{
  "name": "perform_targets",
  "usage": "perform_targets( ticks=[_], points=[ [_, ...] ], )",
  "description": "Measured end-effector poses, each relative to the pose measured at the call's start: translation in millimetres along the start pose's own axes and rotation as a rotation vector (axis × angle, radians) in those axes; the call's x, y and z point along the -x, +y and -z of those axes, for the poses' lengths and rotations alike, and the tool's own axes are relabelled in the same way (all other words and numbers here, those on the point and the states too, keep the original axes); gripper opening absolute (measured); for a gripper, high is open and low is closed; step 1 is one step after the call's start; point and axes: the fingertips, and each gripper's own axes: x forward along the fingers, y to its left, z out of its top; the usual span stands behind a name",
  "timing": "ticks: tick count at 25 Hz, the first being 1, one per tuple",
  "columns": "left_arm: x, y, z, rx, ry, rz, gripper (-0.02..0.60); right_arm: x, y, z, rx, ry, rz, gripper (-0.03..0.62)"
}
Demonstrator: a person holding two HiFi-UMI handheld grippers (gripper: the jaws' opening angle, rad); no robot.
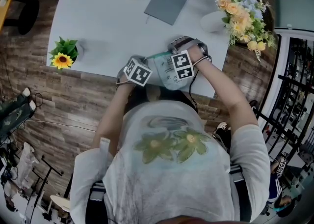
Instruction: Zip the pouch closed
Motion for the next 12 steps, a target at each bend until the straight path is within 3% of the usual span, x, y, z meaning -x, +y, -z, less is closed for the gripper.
perform_targets(
  ticks=[12],
  points=[
    [-0.2,-0.3,-0.7,-0.003,-0.001,0.002,0.025,-0.5,0.2,1.4,0.001,0.043,-0.004,0.017]
  ],
)
